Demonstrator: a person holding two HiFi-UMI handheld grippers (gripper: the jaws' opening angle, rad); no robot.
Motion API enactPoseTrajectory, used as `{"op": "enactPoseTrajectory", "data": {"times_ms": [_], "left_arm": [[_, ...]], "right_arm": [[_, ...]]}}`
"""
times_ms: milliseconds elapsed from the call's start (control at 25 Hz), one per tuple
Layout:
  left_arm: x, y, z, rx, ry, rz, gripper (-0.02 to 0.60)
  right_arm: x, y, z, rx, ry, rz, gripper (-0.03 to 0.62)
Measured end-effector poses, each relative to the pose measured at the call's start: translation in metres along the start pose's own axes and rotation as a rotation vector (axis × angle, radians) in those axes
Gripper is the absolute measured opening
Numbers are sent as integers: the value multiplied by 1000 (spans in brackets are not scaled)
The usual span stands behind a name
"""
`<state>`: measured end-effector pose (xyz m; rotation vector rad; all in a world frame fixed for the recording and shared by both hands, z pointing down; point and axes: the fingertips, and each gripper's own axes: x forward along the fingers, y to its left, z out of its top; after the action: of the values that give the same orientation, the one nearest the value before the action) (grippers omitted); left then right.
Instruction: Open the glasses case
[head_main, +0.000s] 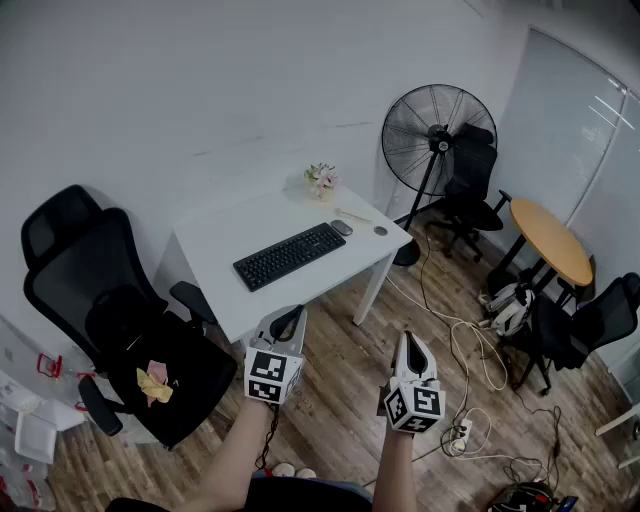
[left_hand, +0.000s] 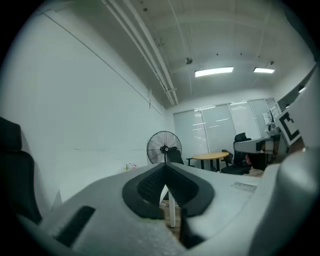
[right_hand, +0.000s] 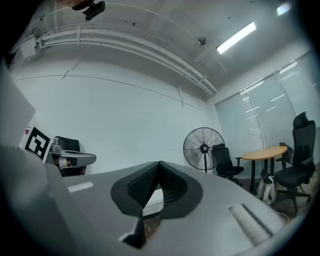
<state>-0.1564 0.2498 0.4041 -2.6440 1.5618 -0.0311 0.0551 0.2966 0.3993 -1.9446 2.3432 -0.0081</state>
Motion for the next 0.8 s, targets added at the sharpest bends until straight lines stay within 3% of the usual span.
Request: {"op": "enactPoseTrajectory", "data": {"times_ms": [800], "left_arm": [[-1, -14, -12, 4, 33, -17, 8]], "right_arm": [[-7, -3, -3, 6, 1, 4, 12]]}}
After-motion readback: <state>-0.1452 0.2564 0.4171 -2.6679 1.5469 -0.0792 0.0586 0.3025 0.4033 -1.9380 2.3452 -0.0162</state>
